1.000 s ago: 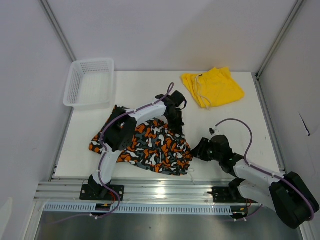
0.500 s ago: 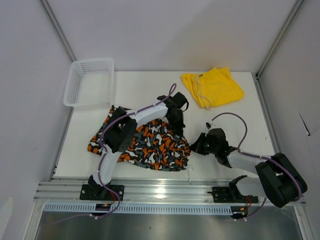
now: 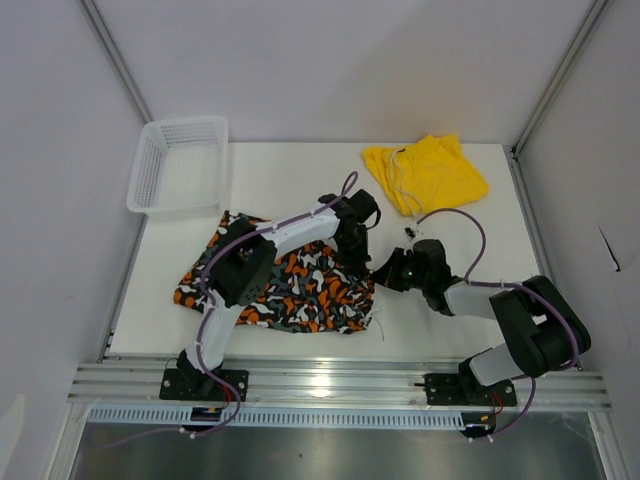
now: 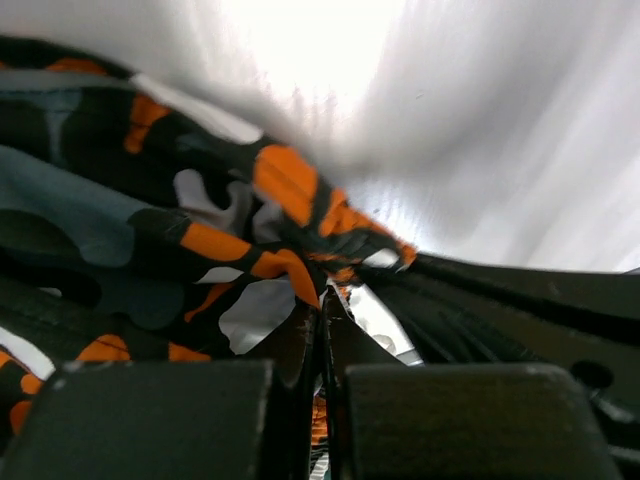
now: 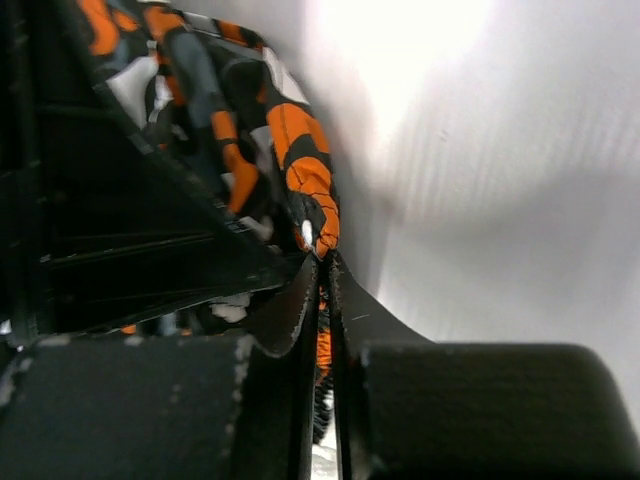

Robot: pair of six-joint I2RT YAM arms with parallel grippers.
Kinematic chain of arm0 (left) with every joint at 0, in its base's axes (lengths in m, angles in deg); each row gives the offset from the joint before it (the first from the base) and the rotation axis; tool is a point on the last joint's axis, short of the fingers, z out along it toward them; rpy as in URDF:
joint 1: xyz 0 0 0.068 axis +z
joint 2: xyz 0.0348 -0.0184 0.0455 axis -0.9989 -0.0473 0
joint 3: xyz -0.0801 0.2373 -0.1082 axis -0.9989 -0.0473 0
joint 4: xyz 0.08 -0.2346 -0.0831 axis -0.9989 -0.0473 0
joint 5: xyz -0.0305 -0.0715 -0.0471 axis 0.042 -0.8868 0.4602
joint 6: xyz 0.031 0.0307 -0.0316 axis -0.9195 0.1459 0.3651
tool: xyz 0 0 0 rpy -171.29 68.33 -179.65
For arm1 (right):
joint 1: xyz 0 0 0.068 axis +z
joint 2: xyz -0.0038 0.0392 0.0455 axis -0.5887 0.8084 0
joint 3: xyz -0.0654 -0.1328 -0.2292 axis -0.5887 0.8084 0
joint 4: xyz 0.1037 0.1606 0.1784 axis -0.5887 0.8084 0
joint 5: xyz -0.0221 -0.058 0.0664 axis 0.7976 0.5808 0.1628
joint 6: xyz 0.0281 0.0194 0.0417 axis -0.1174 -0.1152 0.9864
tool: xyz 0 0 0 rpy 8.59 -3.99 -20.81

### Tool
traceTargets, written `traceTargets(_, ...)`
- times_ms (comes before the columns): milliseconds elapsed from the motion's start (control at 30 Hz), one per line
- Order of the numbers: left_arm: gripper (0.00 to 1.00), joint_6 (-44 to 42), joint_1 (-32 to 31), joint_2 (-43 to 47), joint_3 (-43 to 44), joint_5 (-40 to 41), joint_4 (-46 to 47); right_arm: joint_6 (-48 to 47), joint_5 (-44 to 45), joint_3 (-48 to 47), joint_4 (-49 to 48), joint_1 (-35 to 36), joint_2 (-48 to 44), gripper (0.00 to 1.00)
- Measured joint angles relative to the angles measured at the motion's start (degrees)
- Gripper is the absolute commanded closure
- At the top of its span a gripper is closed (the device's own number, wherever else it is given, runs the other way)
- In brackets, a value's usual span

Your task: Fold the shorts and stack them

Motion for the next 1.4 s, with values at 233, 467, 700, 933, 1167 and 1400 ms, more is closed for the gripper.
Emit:
traceTargets(233, 1.0, -0.3, 0.0, -4.9, 7.3, 0.2, -1.9, 0.0, -2.1, 0.6, -3.5, -1.6, -0.1, 0.83)
traceTargets(467, 1.0, -0.2, 0.6, -8.5, 10.1, 0.2, -2.8, 1.4, -5.4, 3.6, -8.2, -4.6, 0.0, 0.36)
traceTargets(700, 1.0, 0.1, 1.1, -8.9, 10.2, -0.2, -2.4, 4.0, -10.2, 7.5, -15.7, -6.6, 1.3, 0.27)
traceTargets(933, 1.0, 0.4, 1.2, -9.0, 10.6, -0.4, -1.9, 5.1, -14.3, 7.6, -20.7, -6.9, 5.2, 0.31)
traceTargets(1167, 1.0, 1.7, 1.2, -9.1, 11.0, -0.4, -1.3, 5.0, -15.2, 5.9, -20.1, -6.8, 7.3, 0.37)
traceTargets(1400, 0.9, 2.3, 1.2, -9.1, 11.2, -0.4, -1.0, 4.4, -14.7, 3.5, -17.1, -6.1, 8.1, 0.4)
